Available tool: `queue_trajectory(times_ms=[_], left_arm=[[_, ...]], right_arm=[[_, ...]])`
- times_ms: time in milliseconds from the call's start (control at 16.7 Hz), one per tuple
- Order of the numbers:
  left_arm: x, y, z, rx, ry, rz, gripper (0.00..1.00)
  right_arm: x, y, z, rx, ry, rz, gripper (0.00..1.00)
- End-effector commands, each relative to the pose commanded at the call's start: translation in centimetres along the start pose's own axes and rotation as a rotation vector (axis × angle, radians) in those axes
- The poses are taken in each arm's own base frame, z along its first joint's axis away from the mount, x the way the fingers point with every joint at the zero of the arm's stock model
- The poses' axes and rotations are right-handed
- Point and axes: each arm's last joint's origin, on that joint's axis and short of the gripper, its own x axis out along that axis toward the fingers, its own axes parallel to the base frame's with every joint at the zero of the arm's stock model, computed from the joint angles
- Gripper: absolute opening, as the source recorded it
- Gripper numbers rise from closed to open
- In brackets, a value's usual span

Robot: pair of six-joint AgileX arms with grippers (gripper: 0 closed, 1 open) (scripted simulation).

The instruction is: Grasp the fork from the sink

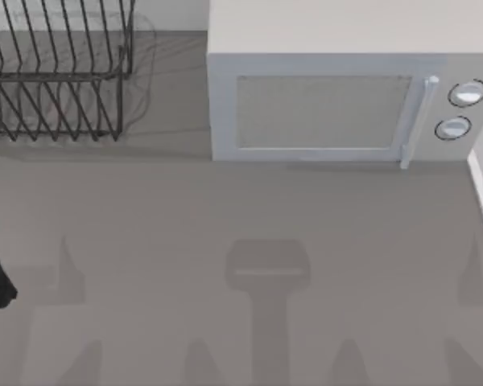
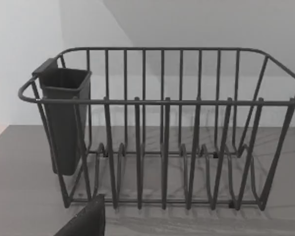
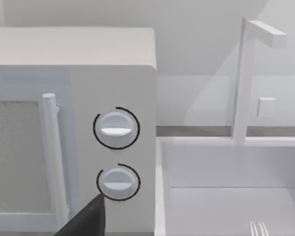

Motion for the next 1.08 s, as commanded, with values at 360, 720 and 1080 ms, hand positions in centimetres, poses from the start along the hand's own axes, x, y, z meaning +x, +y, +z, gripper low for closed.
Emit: queue_trajectory(times_ms=[360, 720, 1080], left_arm=[[0.0, 0.0, 0.0, 0.0, 0.0, 0.0, 1.0], [0.0, 0.0, 0.0, 0.0, 0.0, 0.0, 1.0], [0.0, 0.0, 0.0, 0.0, 0.0, 0.0, 1.0]], right_arm=[[0.0, 0.0, 0.0, 0.0, 0.0, 0.0, 1.0], [0.0, 0.0, 0.0, 0.0, 0.0, 0.0, 1.0], [0.6, -0.2, 3.5, -0.02, 0.13, -0.021, 1.0]])
